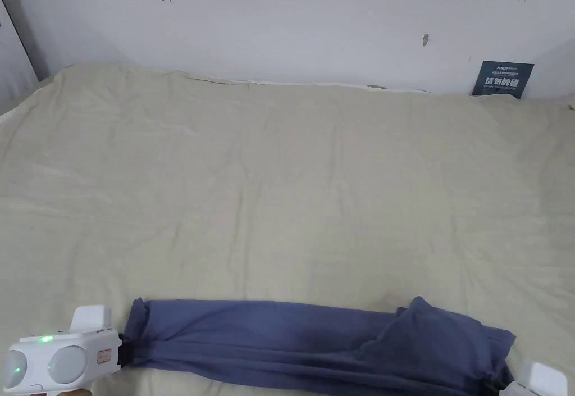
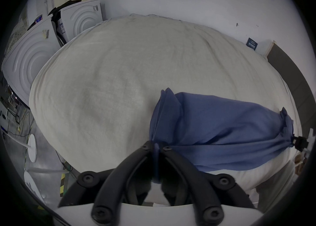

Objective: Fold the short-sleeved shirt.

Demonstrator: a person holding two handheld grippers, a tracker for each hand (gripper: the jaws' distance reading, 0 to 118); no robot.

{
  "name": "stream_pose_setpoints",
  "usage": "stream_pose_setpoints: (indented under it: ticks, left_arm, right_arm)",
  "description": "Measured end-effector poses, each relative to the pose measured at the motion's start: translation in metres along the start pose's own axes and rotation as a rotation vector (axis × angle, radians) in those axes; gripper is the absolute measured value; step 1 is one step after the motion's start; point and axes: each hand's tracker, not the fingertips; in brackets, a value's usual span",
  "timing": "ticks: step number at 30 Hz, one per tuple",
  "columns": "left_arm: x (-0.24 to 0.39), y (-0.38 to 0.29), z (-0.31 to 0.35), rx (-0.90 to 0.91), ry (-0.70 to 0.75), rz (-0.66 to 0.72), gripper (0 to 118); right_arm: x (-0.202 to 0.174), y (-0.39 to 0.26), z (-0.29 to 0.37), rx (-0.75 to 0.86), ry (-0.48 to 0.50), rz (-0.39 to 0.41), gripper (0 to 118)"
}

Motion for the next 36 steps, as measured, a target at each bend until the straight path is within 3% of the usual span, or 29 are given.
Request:
stream_pose_setpoints:
  ticks: [1,2,3,6,7,13,18,20,22,24,25,26,27,36]
  left_arm:
    - [0.001,0.003,0.005,-0.002,0.0,0.01,51]
    - [0.001,0.006,0.012,0.012,-0.008,0.029,86]
    - [0.001,0.011,0.022,0.045,-0.029,0.061,86]
    - [0.011,0.029,0.057,0.182,-0.11,0.109,115]
    - [0.013,0.037,0.062,0.248,-0.127,0.119,116]
    - [0.062,0.075,0.144,0.572,-0.158,0.061,115]
    - [0.091,0.088,0.167,0.753,-0.146,-0.013,115]
    - [0.103,0.086,0.169,0.833,-0.127,-0.057,105]
    - [0.113,0.083,0.171,0.878,-0.11,-0.092,81]
    - [0.123,0.078,0.166,0.906,-0.09,-0.106,28]
    - [0.127,0.076,0.163,0.913,-0.079,-0.113,4]
    - [0.129,0.075,0.16,0.908,-0.074,-0.118,0]
    - [0.132,0.074,0.162,0.905,-0.08,-0.115,0]
    - [0.127,0.075,0.157,0.852,-0.116,-0.128,0]
  right_arm:
    - [-0.003,0.002,0.008,0.016,-0.003,-0.001,47]
    - [-0.005,0.007,0.017,0.045,-0.015,-0.003,73]
    - [-0.008,0.012,0.026,0.087,-0.03,0.006,73]
    - [-0.028,0.034,0.063,0.215,-0.012,0.062,97]
    - [-0.035,0.044,0.075,0.264,-0.004,0.083,101]
    - [-0.085,0.085,0.143,0.544,0.051,0.158,101]
    - [-0.12,0.096,0.179,0.743,0.019,0.213,102]
    - [-0.131,0.097,0.189,0.802,-0.019,0.231,102]
    - [-0.137,0.094,0.194,0.843,-0.042,0.25,98]
    - [-0.144,0.089,0.197,0.882,-0.063,0.258,77]
    - [-0.144,0.087,0.198,0.89,-0.075,0.263,56]
    - [-0.145,0.086,0.199,0.895,-0.08,0.267,18]
    - [-0.147,0.085,0.199,0.899,-0.086,0.274,2]
    - [-0.141,0.089,0.193,0.874,-0.083,0.274,1]
